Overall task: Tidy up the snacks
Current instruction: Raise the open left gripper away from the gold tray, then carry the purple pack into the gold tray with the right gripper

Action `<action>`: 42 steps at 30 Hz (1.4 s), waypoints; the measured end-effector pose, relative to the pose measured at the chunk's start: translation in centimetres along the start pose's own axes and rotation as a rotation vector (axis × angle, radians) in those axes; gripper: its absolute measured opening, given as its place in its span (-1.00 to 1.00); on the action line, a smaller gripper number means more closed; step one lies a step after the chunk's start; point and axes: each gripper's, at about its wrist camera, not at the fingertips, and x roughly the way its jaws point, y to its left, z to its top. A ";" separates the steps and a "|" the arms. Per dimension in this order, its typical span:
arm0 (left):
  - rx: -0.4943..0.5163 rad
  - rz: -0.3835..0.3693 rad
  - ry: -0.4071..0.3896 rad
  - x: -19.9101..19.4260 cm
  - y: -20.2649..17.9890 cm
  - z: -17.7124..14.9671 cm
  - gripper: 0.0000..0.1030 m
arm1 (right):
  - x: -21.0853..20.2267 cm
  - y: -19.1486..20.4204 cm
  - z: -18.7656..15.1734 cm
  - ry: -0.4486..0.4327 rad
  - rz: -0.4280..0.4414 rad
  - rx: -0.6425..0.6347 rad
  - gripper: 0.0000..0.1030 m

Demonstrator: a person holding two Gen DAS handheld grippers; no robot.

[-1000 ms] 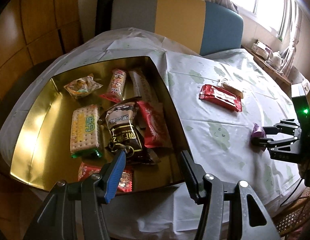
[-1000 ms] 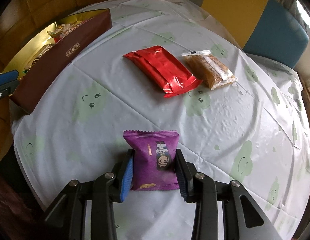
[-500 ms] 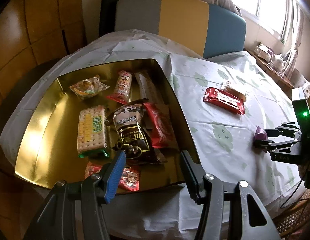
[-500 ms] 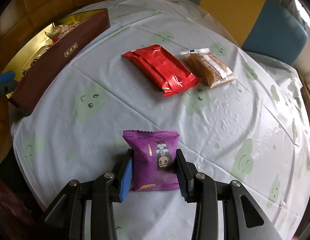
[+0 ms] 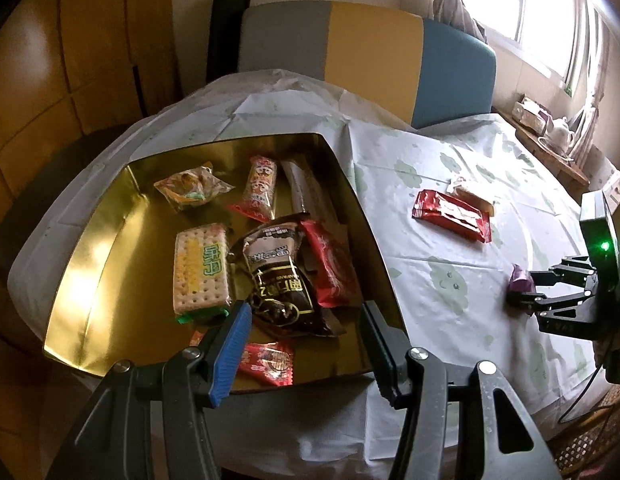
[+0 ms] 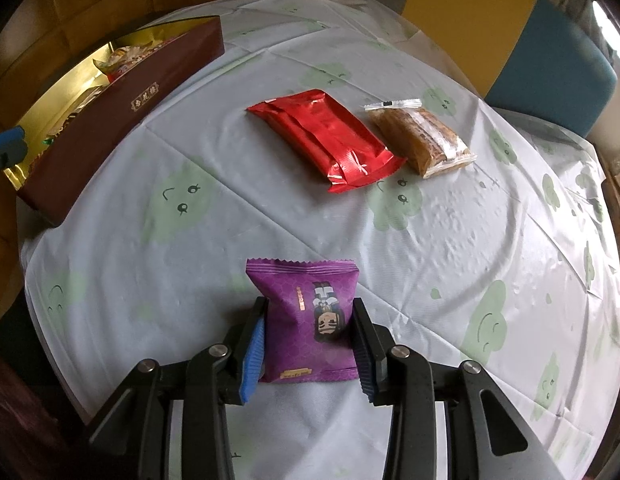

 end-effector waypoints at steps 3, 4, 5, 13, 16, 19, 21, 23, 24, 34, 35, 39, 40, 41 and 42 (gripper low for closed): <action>-0.010 0.000 -0.004 -0.2 0.4 0.0 0.10 | 0.0 0.3 0.2 0.016 -0.015 -0.012 -0.24; -0.014 0.001 -0.008 -0.3 0.6 0.0 0.10 | 0.0 0.3 0.4 0.028 -0.019 -0.009 -0.25; -0.015 0.002 -0.010 -0.4 0.8 -0.1 0.10 | 0.0 0.4 0.5 0.036 -0.024 -0.006 -0.25; -0.061 0.030 -0.019 -0.7 2.6 -0.3 0.10 | -3.0 2.9 2.6 -0.057 0.074 0.038 -0.26; -0.083 0.047 -0.025 -0.9 3.5 -0.2 0.10 | -4.4 4.8 3.9 -0.107 0.123 0.028 -0.25; -0.100 0.063 -0.030 -1.1 4.3 -0.4 0.10 | -5.8 7.2 5.5 -0.160 0.181 0.003 -0.25; -0.112 0.071 -0.029 -1.2 4.9 -0.5 0.10 | -6.4 8.5 6.3 -0.184 0.209 -0.013 -0.25; -0.130 0.079 -0.030 -1.3 5.6 -0.6 0.10 | -7.1 10.2 7.3 -0.206 0.242 -0.040 -0.25; -0.139 0.084 -0.033 -1.4 5.9 -0.7 0.10 | -7.3 10.9 7.7 -0.214 0.250 -0.053 -0.25; -0.267 0.151 -0.049 -1.9 10.2 -1.0 0.10 | -6.3 17.3 10.4 -0.215 0.361 -0.121 -0.25; -0.277 0.157 -0.048 -1.9 10.6 -1.0 0.10 | -6.0 17.8 10.6 -0.210 0.371 -0.122 -0.25; -0.304 0.163 -0.039 -1.7 11.5 -1.3 0.10 | -3.9 19.7 11.5 -0.164 0.398 -0.126 -0.19; -0.302 0.164 -0.040 -1.8 11.6 -1.4 0.10 | -3.4 20.1 11.6 -0.152 0.420 -0.122 -0.19; -0.298 0.164 -0.038 -1.7 11.5 -1.5 0.10 | -2.8 20.5 11.8 -0.146 0.428 -0.114 -0.14; -0.295 0.164 -0.036 -1.6 11.5 -1.5 0.10 | -2.3 20.7 11.8 -0.140 0.424 -0.106 -0.06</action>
